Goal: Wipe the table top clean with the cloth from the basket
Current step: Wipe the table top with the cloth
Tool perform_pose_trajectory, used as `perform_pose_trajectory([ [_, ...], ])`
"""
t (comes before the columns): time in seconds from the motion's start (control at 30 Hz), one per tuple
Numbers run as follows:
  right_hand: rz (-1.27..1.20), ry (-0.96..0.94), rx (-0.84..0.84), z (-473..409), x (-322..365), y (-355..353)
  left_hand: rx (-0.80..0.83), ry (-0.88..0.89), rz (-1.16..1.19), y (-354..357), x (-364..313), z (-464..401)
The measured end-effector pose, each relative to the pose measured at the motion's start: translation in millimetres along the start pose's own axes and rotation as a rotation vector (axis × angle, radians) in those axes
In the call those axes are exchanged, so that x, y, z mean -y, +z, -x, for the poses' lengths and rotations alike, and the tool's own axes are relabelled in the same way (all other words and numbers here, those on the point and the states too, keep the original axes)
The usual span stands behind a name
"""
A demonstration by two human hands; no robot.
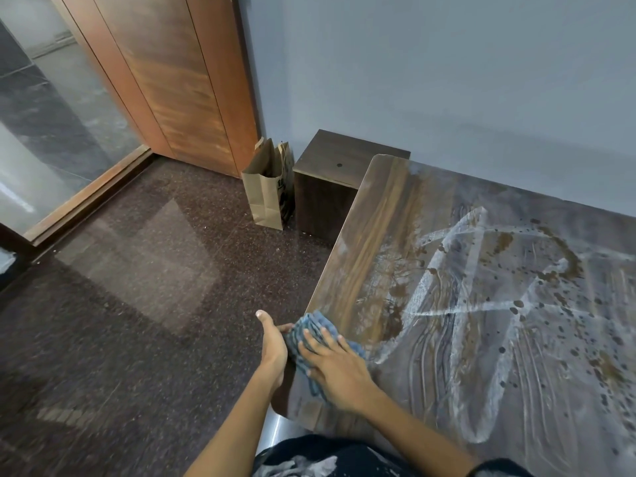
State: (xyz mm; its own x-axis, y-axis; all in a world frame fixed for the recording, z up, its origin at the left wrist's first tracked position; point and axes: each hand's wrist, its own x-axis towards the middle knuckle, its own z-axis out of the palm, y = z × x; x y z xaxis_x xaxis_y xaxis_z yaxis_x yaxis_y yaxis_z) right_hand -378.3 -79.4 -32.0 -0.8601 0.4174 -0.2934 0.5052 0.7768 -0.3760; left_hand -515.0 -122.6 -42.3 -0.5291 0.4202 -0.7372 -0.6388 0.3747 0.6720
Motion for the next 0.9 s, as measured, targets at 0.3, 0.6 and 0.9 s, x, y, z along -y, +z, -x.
perform_pose_trajectory([
  [0.3, 0.016, 0.315, -0.123, -50.4, -43.8, -54.0, 0.051, 0.048, -0.104, -0.8, 0.2, 9.2],
  [0.6, -0.016, -0.009, -0.080, 1.7, -14.5, 1.4, 0.049, 0.030, -0.113, 0.3, -1.0, 11.7],
  [0.9, -0.071, 0.271, -0.167, -34.3, -18.4, -37.4, 0.064, 0.021, -0.104, -6.0, 0.4, 14.8],
])
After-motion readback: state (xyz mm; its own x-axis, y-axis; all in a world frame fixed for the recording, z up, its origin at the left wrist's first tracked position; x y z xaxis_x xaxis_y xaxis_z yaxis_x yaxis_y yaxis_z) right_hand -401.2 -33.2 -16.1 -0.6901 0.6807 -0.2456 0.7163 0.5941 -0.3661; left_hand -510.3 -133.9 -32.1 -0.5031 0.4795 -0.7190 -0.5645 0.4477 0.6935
